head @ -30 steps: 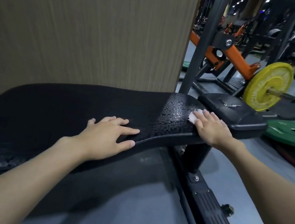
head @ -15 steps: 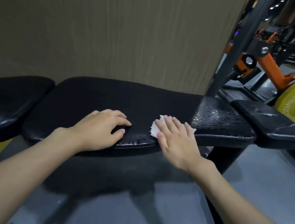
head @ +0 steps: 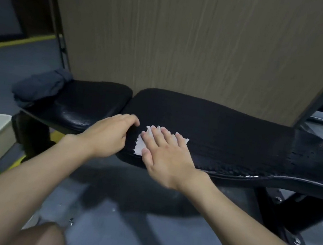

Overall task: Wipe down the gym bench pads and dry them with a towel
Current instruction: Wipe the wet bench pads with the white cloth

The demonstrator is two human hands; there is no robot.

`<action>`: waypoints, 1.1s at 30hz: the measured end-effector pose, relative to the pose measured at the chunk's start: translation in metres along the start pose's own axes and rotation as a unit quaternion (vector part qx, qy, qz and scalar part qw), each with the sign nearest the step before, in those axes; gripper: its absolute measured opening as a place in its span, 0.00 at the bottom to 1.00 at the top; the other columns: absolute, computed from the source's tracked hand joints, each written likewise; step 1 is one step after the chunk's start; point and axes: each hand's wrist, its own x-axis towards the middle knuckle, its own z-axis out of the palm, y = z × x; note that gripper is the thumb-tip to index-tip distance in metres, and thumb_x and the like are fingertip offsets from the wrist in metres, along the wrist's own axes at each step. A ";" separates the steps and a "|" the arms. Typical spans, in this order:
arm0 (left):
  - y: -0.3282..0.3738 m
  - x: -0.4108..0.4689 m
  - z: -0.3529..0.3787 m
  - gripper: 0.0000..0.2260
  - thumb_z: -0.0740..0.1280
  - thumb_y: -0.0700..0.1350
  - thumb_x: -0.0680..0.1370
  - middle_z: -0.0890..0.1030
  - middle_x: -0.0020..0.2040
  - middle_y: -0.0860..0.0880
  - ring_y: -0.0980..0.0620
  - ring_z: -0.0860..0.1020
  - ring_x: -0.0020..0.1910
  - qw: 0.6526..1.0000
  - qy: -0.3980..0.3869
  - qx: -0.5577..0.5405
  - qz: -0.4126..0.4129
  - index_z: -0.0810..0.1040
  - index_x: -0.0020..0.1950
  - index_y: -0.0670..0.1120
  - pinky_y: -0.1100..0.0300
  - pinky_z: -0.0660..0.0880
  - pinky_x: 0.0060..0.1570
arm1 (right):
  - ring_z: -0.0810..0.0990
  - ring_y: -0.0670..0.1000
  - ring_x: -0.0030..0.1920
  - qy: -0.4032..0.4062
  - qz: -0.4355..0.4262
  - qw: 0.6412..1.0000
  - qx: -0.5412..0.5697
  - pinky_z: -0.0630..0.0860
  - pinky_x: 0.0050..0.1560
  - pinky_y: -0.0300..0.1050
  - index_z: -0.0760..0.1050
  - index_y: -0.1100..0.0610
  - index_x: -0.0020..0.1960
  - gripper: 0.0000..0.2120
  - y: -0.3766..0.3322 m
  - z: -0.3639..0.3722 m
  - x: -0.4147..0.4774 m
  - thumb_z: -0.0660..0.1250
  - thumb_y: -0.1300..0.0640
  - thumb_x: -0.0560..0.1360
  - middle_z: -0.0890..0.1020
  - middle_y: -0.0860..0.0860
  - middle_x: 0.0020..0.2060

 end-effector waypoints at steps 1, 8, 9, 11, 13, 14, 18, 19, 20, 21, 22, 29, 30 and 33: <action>-0.007 -0.002 -0.002 0.19 0.55 0.35 0.75 0.77 0.57 0.53 0.50 0.75 0.57 0.999 0.000 -0.032 -0.009 0.69 0.61 0.53 0.48 0.74 0.55 | 0.48 0.55 0.80 0.000 -0.011 1.000 0.004 0.46 0.76 0.62 0.48 0.49 0.81 0.39 -0.011 0.000 0.010 0.28 0.42 0.72 0.50 0.51 0.81; -0.015 -0.009 -0.006 0.07 0.55 0.50 0.83 0.75 0.55 0.53 0.54 0.75 0.52 0.980 0.077 -0.173 -0.069 0.68 0.57 0.50 0.59 0.71 0.48 | 0.52 0.59 0.79 0.030 -0.068 0.996 -0.059 0.50 0.75 0.64 0.60 0.55 0.78 0.26 -0.051 0.007 0.038 0.50 0.46 0.82 0.53 0.57 0.80; -0.012 -0.009 -0.008 0.08 0.54 0.51 0.83 0.76 0.52 0.53 0.56 0.75 0.50 0.980 0.077 -0.173 -0.059 0.69 0.55 0.50 0.60 0.70 0.46 | 0.56 0.61 0.78 0.054 -0.082 0.992 -0.078 0.53 0.74 0.64 0.61 0.54 0.77 0.26 -0.048 0.010 0.032 0.53 0.48 0.81 0.56 0.59 0.79; -0.005 -0.009 -0.009 0.11 0.52 0.53 0.84 0.77 0.47 0.53 0.57 0.76 0.46 0.983 0.061 -0.170 -0.039 0.71 0.54 0.50 0.56 0.70 0.44 | 0.61 0.63 0.75 0.082 -0.097 0.986 -0.110 0.59 0.72 0.64 0.59 0.52 0.78 0.28 -0.035 0.019 0.012 0.55 0.53 0.77 0.61 0.59 0.77; 0.005 -0.005 -0.007 0.15 0.50 0.54 0.84 0.79 0.47 0.52 0.55 0.76 0.47 0.987 0.040 -0.153 -0.018 0.73 0.55 0.50 0.52 0.72 0.48 | 0.63 0.63 0.75 0.108 -0.097 0.981 -0.130 0.61 0.71 0.64 0.57 0.48 0.78 0.32 -0.013 0.027 -0.013 0.53 0.58 0.74 0.63 0.58 0.77; 0.011 -0.001 -0.004 0.16 0.49 0.54 0.84 0.79 0.48 0.52 0.55 0.76 0.49 0.989 0.032 -0.145 -0.006 0.74 0.55 0.50 0.50 0.72 0.52 | 0.64 0.63 0.74 0.130 -0.092 0.977 -0.139 0.63 0.71 0.64 0.57 0.47 0.78 0.33 0.002 0.030 -0.028 0.53 0.60 0.73 0.64 0.57 0.77; 0.038 0.017 0.007 0.22 0.45 0.62 0.80 0.77 0.53 0.57 0.56 0.74 0.55 0.994 -0.022 -0.101 0.032 0.75 0.55 0.55 0.49 0.70 0.61 | 0.67 0.61 0.74 0.196 -0.039 0.964 -0.174 0.64 0.71 0.64 0.62 0.47 0.78 0.34 0.066 0.044 -0.083 0.58 0.64 0.73 0.67 0.55 0.76; 0.043 0.020 0.010 0.24 0.43 0.64 0.78 0.76 0.54 0.57 0.55 0.74 0.56 0.995 -0.033 -0.087 0.034 0.75 0.55 0.57 0.48 0.69 0.62 | 0.67 0.61 0.74 0.199 -0.024 0.964 -0.173 0.62 0.71 0.65 0.63 0.48 0.77 0.32 0.073 0.046 -0.090 0.59 0.63 0.74 0.67 0.56 0.75; 0.045 0.023 0.013 0.25 0.42 0.66 0.77 0.76 0.54 0.58 0.53 0.75 0.56 0.996 -0.038 -0.077 0.031 0.74 0.55 0.59 0.47 0.69 0.63 | 0.66 0.62 0.74 0.203 -0.008 0.965 -0.168 0.61 0.72 0.66 0.65 0.50 0.76 0.29 0.072 0.046 -0.093 0.61 0.60 0.75 0.68 0.57 0.75; 0.047 0.026 0.015 0.24 0.41 0.66 0.76 0.75 0.53 0.58 0.52 0.75 0.56 0.996 -0.039 -0.070 0.026 0.74 0.54 0.60 0.46 0.69 0.63 | 0.66 0.63 0.74 0.209 0.009 0.965 -0.157 0.59 0.72 0.68 0.67 0.52 0.75 0.25 0.065 0.047 -0.090 0.61 0.55 0.77 0.70 0.59 0.73; 0.048 0.028 0.015 0.24 0.41 0.67 0.76 0.75 0.52 0.58 0.52 0.75 0.56 0.997 -0.038 -0.066 0.022 0.74 0.54 0.61 0.46 0.69 0.63 | 0.66 0.64 0.73 0.217 0.026 0.965 -0.142 0.58 0.71 0.70 0.69 0.54 0.73 0.24 0.054 0.049 -0.084 0.60 0.50 0.79 0.71 0.60 0.72; 0.060 0.031 0.012 0.25 0.42 0.66 0.76 0.75 0.55 0.61 0.57 0.74 0.58 0.996 -0.046 -0.071 0.004 0.75 0.55 0.61 0.46 0.69 0.64 | 0.72 0.56 0.70 0.339 0.049 0.934 -0.099 0.61 0.72 0.56 0.70 0.49 0.74 0.22 0.026 0.077 -0.047 0.58 0.52 0.80 0.75 0.55 0.70; 0.066 0.033 0.014 0.25 0.42 0.66 0.76 0.75 0.57 0.62 0.58 0.73 0.60 0.996 -0.054 -0.066 0.016 0.75 0.56 0.61 0.45 0.68 0.65 | 0.72 0.55 0.70 0.353 0.041 0.929 -0.109 0.61 0.72 0.55 0.69 0.48 0.74 0.23 0.037 0.081 -0.053 0.57 0.53 0.80 0.75 0.54 0.70; 0.087 0.040 0.021 0.25 0.42 0.65 0.77 0.71 0.64 0.64 0.58 0.68 0.66 0.994 -0.099 -0.031 0.038 0.73 0.62 0.64 0.43 0.64 0.68 | 0.70 0.55 0.70 0.387 0.057 0.912 -0.121 0.61 0.73 0.55 0.68 0.46 0.74 0.24 0.072 0.089 -0.075 0.61 0.52 0.78 0.76 0.54 0.69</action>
